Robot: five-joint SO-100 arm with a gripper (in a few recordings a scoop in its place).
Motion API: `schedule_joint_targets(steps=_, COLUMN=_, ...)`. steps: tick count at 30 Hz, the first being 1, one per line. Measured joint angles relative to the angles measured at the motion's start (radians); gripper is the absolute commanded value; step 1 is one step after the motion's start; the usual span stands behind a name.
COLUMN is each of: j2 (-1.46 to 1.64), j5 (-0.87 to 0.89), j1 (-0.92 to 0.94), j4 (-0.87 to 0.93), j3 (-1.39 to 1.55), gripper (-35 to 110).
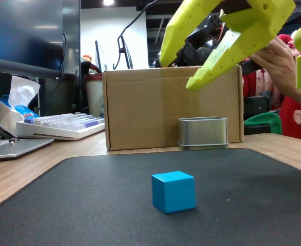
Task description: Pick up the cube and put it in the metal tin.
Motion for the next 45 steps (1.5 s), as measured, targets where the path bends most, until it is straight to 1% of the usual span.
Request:
schedule_joint_targets(steps=3, j2=-0.091, j5=0.002, j1=-0.023, j4=0.0, j3=-0.006, gripper=13)
schedule_joint_targets(steps=4, j2=-0.133, j5=0.002, j1=-0.028, j4=0.0, j3=-0.018, gripper=18)
schedule_joint_targets(steps=7, j2=-0.212, j5=-0.006, j1=-0.028, j4=-0.005, j3=-0.04, gripper=18)
schedule_joint_targets(steps=9, j2=-0.275, j5=-0.006, j1=-0.028, j4=-0.005, j3=-0.058, gripper=22)
schedule_joint_targets(steps=20, j2=-0.456, j5=-0.008, j1=-0.066, j4=-0.037, j3=-0.084, gripper=22)
schedule_joint_targets(steps=24, j2=-0.528, j5=-0.008, j1=-0.061, j4=-0.104, j3=-0.086, gripper=22)
schedule_joint_targets(steps=25, j2=-0.543, j5=-0.021, j1=-0.061, j4=-0.121, j3=-0.087, gripper=25)
schedule_joint_targets(steps=27, j2=-0.597, j5=-0.021, j1=-0.061, j4=-0.176, j3=-0.089, gripper=25)
schedule_joint_targets(steps=31, j2=-0.65, j5=-0.021, j1=-0.077, j4=-0.225, j3=-0.091, gripper=25)
schedule_joint_targets(steps=45, j2=-0.756, j5=0.0, j1=-0.118, j4=-0.334, j3=-0.078, gripper=25)
